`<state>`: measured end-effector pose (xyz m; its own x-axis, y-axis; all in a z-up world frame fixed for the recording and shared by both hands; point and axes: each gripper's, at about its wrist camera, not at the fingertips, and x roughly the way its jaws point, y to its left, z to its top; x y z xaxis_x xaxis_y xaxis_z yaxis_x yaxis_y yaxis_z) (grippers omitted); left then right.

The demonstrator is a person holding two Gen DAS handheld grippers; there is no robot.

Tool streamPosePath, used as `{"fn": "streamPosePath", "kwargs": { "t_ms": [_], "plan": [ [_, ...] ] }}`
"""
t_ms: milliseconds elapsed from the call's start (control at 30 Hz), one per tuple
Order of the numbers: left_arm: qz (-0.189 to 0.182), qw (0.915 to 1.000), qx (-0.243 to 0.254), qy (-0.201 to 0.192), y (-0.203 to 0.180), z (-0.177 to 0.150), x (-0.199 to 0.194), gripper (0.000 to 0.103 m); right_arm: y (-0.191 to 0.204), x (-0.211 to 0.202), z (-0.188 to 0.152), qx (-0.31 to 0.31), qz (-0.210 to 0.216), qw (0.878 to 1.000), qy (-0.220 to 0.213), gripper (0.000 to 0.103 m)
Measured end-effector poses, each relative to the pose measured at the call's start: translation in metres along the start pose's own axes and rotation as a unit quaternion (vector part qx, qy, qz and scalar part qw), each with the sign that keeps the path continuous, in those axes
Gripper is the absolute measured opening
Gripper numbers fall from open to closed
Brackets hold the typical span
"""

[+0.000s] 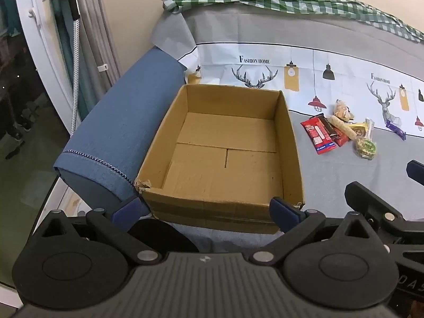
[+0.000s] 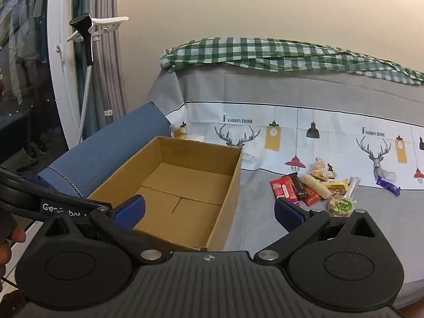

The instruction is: Organize snacks

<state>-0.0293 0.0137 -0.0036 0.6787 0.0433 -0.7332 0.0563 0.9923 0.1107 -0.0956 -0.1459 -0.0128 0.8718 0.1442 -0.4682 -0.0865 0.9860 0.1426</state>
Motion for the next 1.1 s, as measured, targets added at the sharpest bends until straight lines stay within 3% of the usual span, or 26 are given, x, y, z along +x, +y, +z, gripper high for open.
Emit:
{"fn": "streamPosePath", "kwargs": {
  "t_ms": [1100],
  "plan": [
    [0.004, 0.9999, 0.008, 0.01, 0.001, -0.005, 0.008, 0.103, -0.012, 0.018, 0.007, 0.01, 0.006, 0.999, 0.039, 0.103]
  ]
}}
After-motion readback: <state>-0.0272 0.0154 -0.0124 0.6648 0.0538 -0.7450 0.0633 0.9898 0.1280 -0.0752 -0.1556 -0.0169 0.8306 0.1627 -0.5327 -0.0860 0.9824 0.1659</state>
